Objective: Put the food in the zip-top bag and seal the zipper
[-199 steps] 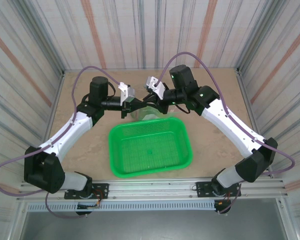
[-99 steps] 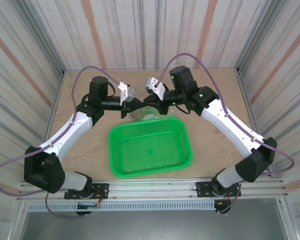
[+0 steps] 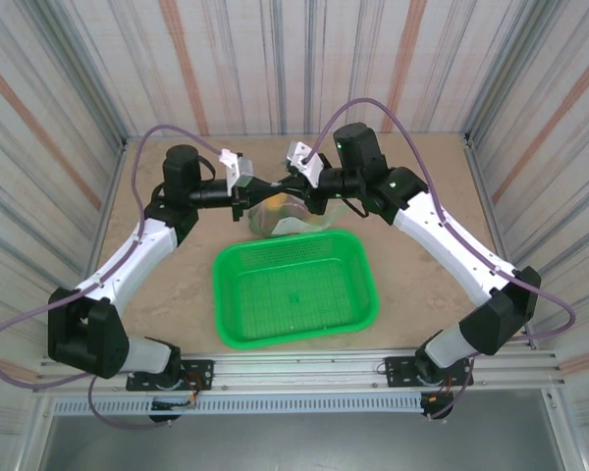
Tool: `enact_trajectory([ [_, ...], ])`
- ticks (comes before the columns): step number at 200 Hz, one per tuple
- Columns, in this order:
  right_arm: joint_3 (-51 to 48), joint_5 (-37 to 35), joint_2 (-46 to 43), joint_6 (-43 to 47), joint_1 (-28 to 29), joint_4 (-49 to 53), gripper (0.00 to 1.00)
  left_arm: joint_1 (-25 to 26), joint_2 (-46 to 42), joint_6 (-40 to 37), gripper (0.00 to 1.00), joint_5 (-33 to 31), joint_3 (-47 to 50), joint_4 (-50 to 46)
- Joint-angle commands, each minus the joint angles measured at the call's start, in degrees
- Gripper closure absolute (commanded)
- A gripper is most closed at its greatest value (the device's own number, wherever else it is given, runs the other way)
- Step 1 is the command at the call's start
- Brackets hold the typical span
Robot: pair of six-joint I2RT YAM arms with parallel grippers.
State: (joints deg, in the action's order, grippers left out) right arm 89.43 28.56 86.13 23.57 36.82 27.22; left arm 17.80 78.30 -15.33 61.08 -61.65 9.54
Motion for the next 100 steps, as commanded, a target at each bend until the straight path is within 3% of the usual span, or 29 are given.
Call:
enact_trajectory([
  [1,0.62,-4.92,-1.21,-0.08,-4.96,5.66,1.0,-4.61,-3.33,3.06,1.0,-3.93,1.11,4.17],
  [49,-0.95,-6.74,-2.57,-0.24,-6.83,5.43,1.0,-6.23,-4.02,7.06,1.0,-8.31,3.19,8.83],
  [100,-3.84,-19.11,-4.55,-1.92,-9.32,4.64,1.0,-10.93,-5.09,19.73,1.0,-21.13,9.7,20.79],
])
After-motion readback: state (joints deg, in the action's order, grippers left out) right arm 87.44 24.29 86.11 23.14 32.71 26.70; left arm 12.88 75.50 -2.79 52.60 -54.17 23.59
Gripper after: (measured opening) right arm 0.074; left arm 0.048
